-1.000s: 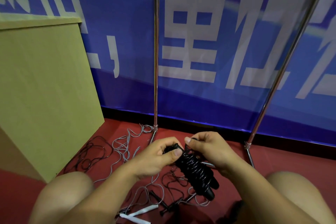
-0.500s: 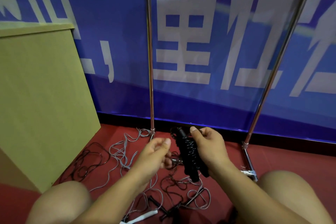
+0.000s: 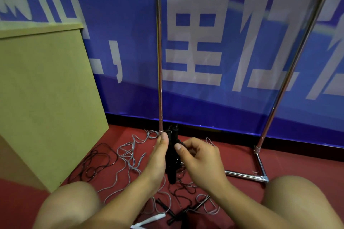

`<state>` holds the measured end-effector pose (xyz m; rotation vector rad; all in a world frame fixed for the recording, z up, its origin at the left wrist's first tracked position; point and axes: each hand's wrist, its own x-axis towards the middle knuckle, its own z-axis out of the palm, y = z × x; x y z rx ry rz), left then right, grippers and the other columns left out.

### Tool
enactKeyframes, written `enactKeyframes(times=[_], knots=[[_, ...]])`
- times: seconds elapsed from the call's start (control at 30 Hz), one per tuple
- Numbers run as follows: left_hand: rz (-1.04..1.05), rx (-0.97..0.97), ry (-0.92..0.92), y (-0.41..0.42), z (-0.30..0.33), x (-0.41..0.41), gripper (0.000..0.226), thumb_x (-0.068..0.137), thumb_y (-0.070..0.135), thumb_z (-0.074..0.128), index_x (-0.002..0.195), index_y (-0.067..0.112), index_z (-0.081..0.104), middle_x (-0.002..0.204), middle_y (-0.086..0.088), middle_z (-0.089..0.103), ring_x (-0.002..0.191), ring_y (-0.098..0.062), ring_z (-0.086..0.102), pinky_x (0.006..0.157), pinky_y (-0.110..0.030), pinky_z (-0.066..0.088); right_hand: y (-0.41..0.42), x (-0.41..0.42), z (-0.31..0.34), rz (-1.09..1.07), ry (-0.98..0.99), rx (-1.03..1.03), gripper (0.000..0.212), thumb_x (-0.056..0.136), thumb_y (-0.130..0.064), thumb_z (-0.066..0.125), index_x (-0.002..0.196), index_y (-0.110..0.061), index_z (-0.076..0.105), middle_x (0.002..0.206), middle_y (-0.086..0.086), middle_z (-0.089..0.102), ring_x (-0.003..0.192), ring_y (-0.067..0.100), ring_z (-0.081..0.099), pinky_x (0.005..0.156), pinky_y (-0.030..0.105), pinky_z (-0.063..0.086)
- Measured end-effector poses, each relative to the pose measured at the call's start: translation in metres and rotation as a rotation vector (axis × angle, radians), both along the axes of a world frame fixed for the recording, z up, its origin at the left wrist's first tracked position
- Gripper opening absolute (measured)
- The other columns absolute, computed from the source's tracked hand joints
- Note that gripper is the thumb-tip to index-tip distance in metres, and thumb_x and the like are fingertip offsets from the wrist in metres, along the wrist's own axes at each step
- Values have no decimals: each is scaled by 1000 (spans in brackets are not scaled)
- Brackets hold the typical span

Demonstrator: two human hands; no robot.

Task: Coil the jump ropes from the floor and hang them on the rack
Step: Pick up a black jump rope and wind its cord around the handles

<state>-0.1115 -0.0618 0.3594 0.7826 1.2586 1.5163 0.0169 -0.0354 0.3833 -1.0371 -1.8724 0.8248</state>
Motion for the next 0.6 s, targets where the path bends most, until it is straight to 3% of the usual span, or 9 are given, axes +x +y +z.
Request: enactKeyframes(times=[0.13,0.23,0.37,0.43,0.5,0.6], knots=[[16,81,51,0,2,-2,55,86,56,46,114,13,67,101,-8,75,88,-19,71,71,-27,53,4,8,12,127,79,-159,18,93,-27,66,79,-18,72,65,-3,72,57,8,63,57,28,49],[6,105,75,0,6,0,53,88,49,47,111,6,67,102,-15,75,91,-24,72,73,-29,54,7,11,21,164,239,-345,21,93,-16,65,78,-4,71,63,3,71,58,9,66,56,21,50],[-74,73,-12,-1,11,3,53,91,45,46,110,1,67,96,-21,74,81,-28,73,67,-29,58,12,15,27,210,301,-505,23,92,-16,66,80,3,68,69,13,71,67,27,70,67,37,55],[-116,60,-56,-3,12,4,55,89,48,48,111,1,67,93,-21,73,76,-26,71,65,-29,57,14,17,27,227,279,-495,21,92,-16,67,82,2,69,71,13,72,67,26,69,69,39,56],[-135,61,-90,-2,12,3,51,88,47,50,109,4,68,87,-16,72,71,-22,69,61,-28,54,13,18,28,228,254,-436,17,92,-14,67,81,-2,70,70,10,72,64,21,68,65,33,56],[-108,30,-13,-3,12,3,38,98,39,48,107,8,68,82,-11,72,67,-19,68,61,-29,52,13,19,27,185,175,-287,14,91,-17,69,77,-13,73,67,5,72,61,14,67,62,31,54]])
